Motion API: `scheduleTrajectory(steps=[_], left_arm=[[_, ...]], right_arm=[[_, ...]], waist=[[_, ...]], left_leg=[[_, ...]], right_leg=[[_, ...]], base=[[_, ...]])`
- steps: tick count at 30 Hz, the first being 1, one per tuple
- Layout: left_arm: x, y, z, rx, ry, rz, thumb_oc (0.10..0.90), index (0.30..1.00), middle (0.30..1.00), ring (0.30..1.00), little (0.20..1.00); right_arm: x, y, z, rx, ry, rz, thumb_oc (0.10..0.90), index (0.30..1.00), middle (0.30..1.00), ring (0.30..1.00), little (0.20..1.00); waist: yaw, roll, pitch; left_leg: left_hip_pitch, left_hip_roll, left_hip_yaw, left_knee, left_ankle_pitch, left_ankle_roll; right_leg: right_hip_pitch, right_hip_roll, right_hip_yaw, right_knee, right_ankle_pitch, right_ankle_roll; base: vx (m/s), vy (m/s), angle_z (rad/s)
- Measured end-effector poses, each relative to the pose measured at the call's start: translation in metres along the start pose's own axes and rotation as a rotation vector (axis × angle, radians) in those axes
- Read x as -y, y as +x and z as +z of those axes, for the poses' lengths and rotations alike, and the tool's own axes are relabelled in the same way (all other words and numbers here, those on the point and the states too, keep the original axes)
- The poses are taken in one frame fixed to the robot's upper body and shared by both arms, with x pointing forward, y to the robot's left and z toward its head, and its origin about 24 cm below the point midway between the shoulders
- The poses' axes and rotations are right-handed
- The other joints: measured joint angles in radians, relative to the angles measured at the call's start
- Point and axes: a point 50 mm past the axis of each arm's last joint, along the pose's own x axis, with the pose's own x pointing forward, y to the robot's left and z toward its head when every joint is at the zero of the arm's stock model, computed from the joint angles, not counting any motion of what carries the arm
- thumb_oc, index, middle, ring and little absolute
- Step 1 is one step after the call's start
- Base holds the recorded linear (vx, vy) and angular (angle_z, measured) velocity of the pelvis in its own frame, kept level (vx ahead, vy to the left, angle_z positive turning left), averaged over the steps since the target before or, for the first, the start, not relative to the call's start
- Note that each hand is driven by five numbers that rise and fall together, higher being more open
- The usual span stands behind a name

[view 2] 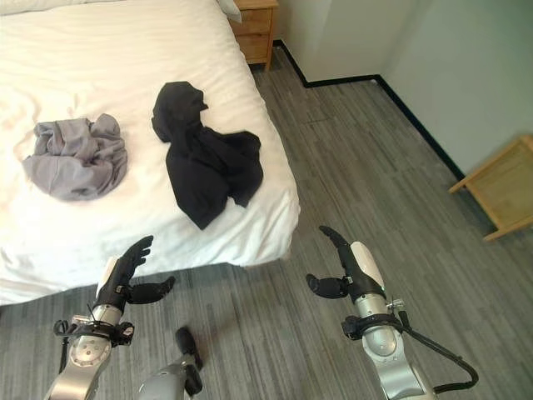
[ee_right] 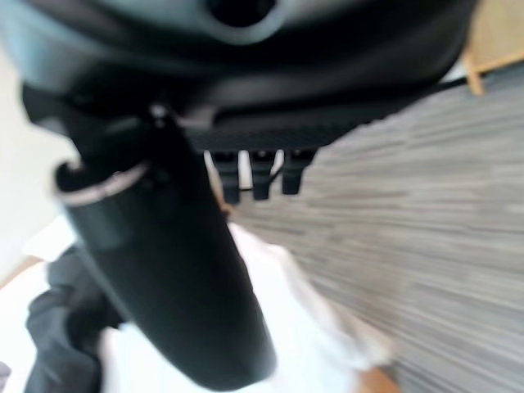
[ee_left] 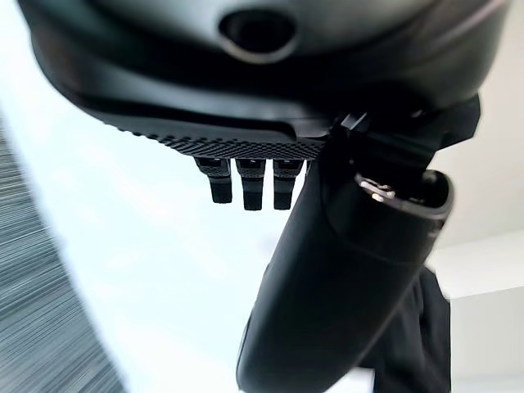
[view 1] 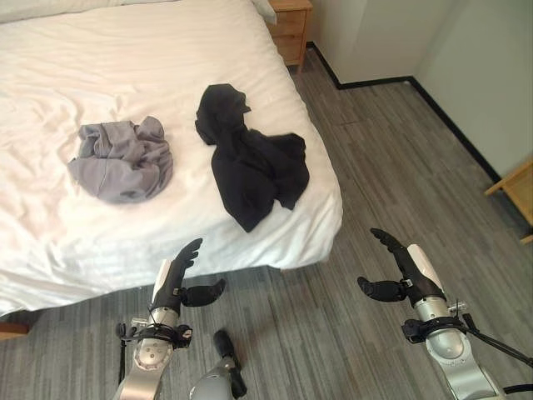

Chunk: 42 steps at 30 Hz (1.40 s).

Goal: Pick up bed clothes into laundry basket.

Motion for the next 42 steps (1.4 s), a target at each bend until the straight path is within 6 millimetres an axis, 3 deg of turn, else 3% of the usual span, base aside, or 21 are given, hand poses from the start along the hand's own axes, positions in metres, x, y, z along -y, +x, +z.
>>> scheduleTrajectory(steps=[2, 4, 6, 7, 9, 10, 12, 13, 14, 19, 21, 23, 27, 28, 29, 31, 33, 38, 40, 41, 42], left_arm=[[-0.005, 0.004, 0.004, 0.017, 0.026, -0.001, 0.8, 0.9, 0.9, 0.9, 0.9], [-0.009, 0.007, 0.008, 0.031, 0.039, 0.008, 0.8, 0.9, 0.9, 0.9, 0.9], [-0.007, 0.012, 0.012, 0.049, 0.052, -0.006, 0.8, 0.9, 0.9, 0.9, 0.9], [0.0, 0.015, 0.017, 0.068, 0.031, -0.022, 0.8, 0.9, 0.9, 0.9, 0.9], [0.007, 0.016, 0.018, 0.07, 0.006, -0.043, 0.8, 0.9, 0.9, 0.9, 0.9], [0.01, 0.013, 0.015, 0.059, -0.002, -0.061, 0.8, 0.9, 0.9, 0.9, 0.9], [0.011, 0.011, 0.013, 0.049, -0.013, -0.074, 0.8, 0.9, 0.9, 0.9, 0.9], [0.011, 0.011, 0.013, 0.047, -0.012, -0.084, 0.8, 0.9, 0.9, 0.9, 0.9], [0.015, 0.006, 0.006, 0.019, -0.047, -0.086, 0.8, 0.9, 0.9, 0.9, 0.9], [0.026, -0.008, -0.006, -0.037, -0.118, -0.089, 0.8, 0.9, 0.9, 0.9, 0.9], [0.027, -0.012, -0.01, -0.051, -0.124, -0.09, 0.8, 0.9, 0.9, 0.9, 0.9], [0.026, -0.013, -0.012, -0.062, -0.135, -0.094, 0.8, 0.9, 0.9, 0.9, 0.9], [0.024, -0.017, -0.023, -0.11, -0.138, -0.084, 0.8, 0.9, 0.9, 0.9, 0.9], [0.025, -0.018, -0.025, -0.12, -0.141, -0.083, 0.8, 0.9, 0.9, 0.9, 0.9], [0.025, -0.02, -0.03, -0.144, -0.158, -0.079, 0.8, 0.9, 0.9, 0.9, 0.9], [0.023, -0.021, -0.035, -0.169, -0.155, -0.072, 0.8, 0.9, 0.9, 0.9, 0.9], [0.016, -0.019, -0.033, -0.154, -0.144, -0.055, 0.8, 0.9, 0.9, 0.9, 0.9], [-0.052, 0.003, -0.002, -0.017, -0.011, 0.126, 0.8, 0.9, 0.9, 0.9, 0.9], [-0.095, 0.025, 0.04, 0.129, 0.101, 0.25, 0.8, 0.9, 0.9, 0.9, 0.9], [-0.103, 0.029, 0.053, 0.179, 0.091, 0.306, 0.8, 0.9, 0.9, 0.9, 0.9], [-0.12, 0.033, 0.089, 0.319, 0.059, 0.434, 0.8, 0.9, 0.9, 0.9, 0.9]], right_arm=[[0.005, 0.005, 0.019, 0.088, -0.029, -0.025, 0.8, 0.9, 0.9, 0.9, 0.9], [0.013, 0.02, 0.052, 0.241, -0.062, -0.068, 0.8, 0.9, 0.9, 0.9, 0.9], [0.02, 0.038, 0.088, 0.4, -0.131, -0.084, 0.8, 0.9, 0.9, 0.9, 0.9], [0.027, 0.041, 0.104, 0.478, -0.155, -0.11, 0.8, 0.9, 0.9, 0.9, 0.9], [0.027, 0.044, 0.113, 0.517, -0.177, -0.107, 0.8, 0.9, 0.9, 0.9, 0.9], [0.023, 0.044, 0.115, 0.526, -0.176, -0.093, 0.8, 0.9, 0.9, 0.9, 0.9], [0.017, 0.045, 0.113, 0.519, -0.182, -0.07, 0.8, 0.9, 0.9, 0.9, 0.9], [0.011, 0.047, 0.107, 0.493, -0.188, -0.044, 0.8, 0.9, 0.9, 0.9, 0.9], [-0.004, 0.055, 0.092, 0.415, -0.19, 0.016, 0.8, 0.9, 0.9, 0.9, 0.9], [-0.029, 0.057, 0.042, 0.175, -0.244, 0.143, 0.8, 0.9, 0.9, 0.9, 0.9], [-0.032, 0.051, 0.033, 0.133, -0.238, 0.154, 0.8, 0.9, 0.9, 0.9, 0.9], [-0.036, 0.041, 0.02, 0.086, -0.228, 0.173, 0.8, 0.9, 0.9, 0.9, 0.9], [-0.072, 0.032, 0.0, -0.043, -0.133, 0.242, 0.8, 0.9, 0.9, 0.9, 0.9], [-0.078, 0.031, -0.001, -0.045, -0.128, 0.259, 0.69, 0.735, 0.735, 0.735, 0.735], [-0.085, 0.031, -0.009, -0.094, -0.097, 0.246, 0.4, 0.3, 0.3, 0.3, 0.3], [-0.09, 0.035, -0.015, -0.134, -0.074, 0.241, 0.4, 0.3, 0.3, 0.3, 0.3], [-0.082, 0.042, -0.022, -0.178, -0.068, 0.218, 0.4, 0.3, 0.3, 0.3, 0.3], [-0.052, 0.053, -0.033, -0.227, -0.117, 0.175, 0.4, 0.3, 0.3, 0.3, 0.3], [-0.02, 0.058, -0.03, -0.188, -0.169, 0.165, 0.4, 0.3, 0.3, 0.3, 0.3], [-0.011, 0.059, -0.026, -0.168, -0.177, 0.149, 0.4, 0.3, 0.3, 0.3, 0.3], [0.016, 0.057, -0.014, -0.117, -0.195, 0.097, 0.4, 0.3, 0.3, 0.3, 0.3]], waist=[[-0.004, -0.001, -0.001], [-0.002, 0.009, 0.004], [-0.005, 0.044, 0.022], [-0.004, 0.065, 0.033], [0.004, 0.06, 0.032], [0.013, 0.052, 0.028], [0.02, 0.036, 0.017], [0.021, 0.016, 0.006], [0.059, 0.034, -0.006], [0.077, 0.072, -0.024], [0.078, 0.072, -0.024], [0.074, 0.077, -0.032], [0.077, 0.068, -0.063], [0.084, 0.073, -0.067], [0.08, 0.075, -0.083], [0.079, 0.076, -0.098], [0.082, 0.081, -0.119], [0.113, 0.089, -0.137], [0.12, 0.097, -0.133], [0.124, 0.1, -0.133], [0.118, 0.107, -0.126]], left_leg=[[0.044, -0.019, -0.023, -0.022, -0.017, 0.005], [0.073, -0.022, -0.051, -0.02, -0.044, 0.012], [0.092, 0.012, -0.084, -0.02, -0.054, -0.011], [0.097, 0.027, -0.127, -0.02, -0.054, -0.011], [0.109, 0.028, -0.147, -0.014, -0.055, -0.014], [0.124, 0.031, -0.173, -0.014, -0.058, -0.018], [0.13, 0.031, -0.208, -0.015, -0.069, -0.037], [0.146, 0.028, -0.228, -0.022, -0.083, -0.101], [0.162, 0.071, -0.24, -0.026, -0.081, -0.16], [0.183, 0.133, -0.187, -0.022, -0.082, -0.159], [0.189, 0.134, -0.189, -0.022, -0.08, -0.168], [0.195, 0.132, -0.19, -0.023, -0.089, -0.219], [0.202, 0.105, -0.191, -0.022, -0.096, -0.21], [0.201, 0.101, -0.191, -0.022, -0.099, -0.204], [0.2, 0.098, -0.198, -0.022, -0.102, -0.2], [0.198, 0.098, -0.211, -0.024, -0.107, -0.192], [0.191, 0.099, -0.23, -0.026, -0.108, -0.193], [0.189, 0.097, -0.243, -0.022, -0.104, -0.198], [0.164, 0.094, -0.252, -0.022, -0.094, -0.203], [0.157, 0.091, -0.251, -0.022, -0.086, -0.205], [0.154, 0.083, -0.25, -0.022, -0.084, -0.202]], right_leg=[[-0.149, -0.045, 0.029, 0.301, 0.013, 0.009], [-0.3, -0.086, 0.053, 0.411, -0.043, 0.017], [-0.416, -0.07, 0.053, 0.359, -0.096, -0.011], [-0.451, -0.034, 0.064, 0.237, -0.102, -0.011], [-0.457, -0.019, 0.076, 0.035, -0.075, -0.03], [-0.446, -0.008, 0.1, -0.129, -0.005, -0.049], [-0.404, 0.002, 0.168, -0.324, 0.076, -0.051], [-0.367, -0.006, 0.184, -0.404, 0.172, -0.049], [-0.329, 0.037, 0.171, -0.419, 0.245, -0.078], [-0.263, 0.11, 0.11, -0.455, 0.223, -0.119], [-0.249, 0.109, 0.103, -0.455, 0.219, -0.117], [-0.239, 0.101, 0.099, -0.456, 0.213, -0.11], [-0.239, 0.065, 0.086, -0.463, 0.206, -0.096], [-0.239, 0.059, 0.085, -0.463, 0.205, -0.093], [-0.235, 0.054, 0.073, -0.463, 0.201, -0.088], [-0.224, 0.054, 0.068, -0.463, 0.2, -0.086], [-0.216, 0.052, 0.047, -0.463, 0.195, -0.082], [-0.218, 0.049, 0.04, -0.463, 0.195, -0.083], [-0.237, 0.045, 0.03, -0.463, 0.2, -0.084], [-0.244, 0.042, 0.029, -0.463, 0.204, -0.085], [-0.246, 0.042, 0.036, -0.463, 0.212, -0.082]], base=[[0.18, 0.157, 0.31], [0.29, 0.137, 0.32], [0.16, -0.018, 0.53], [0.16, -0.029, 1.11], [0.19, -0.08, 1.3], [0.27, -0.115, 1.29], [0.14, -0.061, 1.26], [0.14, -0.076, 1.16], [0.16, -0.073, 0.91], [0.14, -0.082, 0.31], [0.08, -0.067, 0.05], [0.05, -0.059, 0.07], [0.05, -0.048, 0.05], [0.1, -0.099, 0.1], [0.09, -0.088, 0.1], [0.06, -0.063, 0.17], [0.05, -0.063, 0.3], [0.02, -0.034, 0.11], [0.02, 0.014, 0.16], [0.02, 0.031, 0.03], [0.0, 0.022, -0.07]])
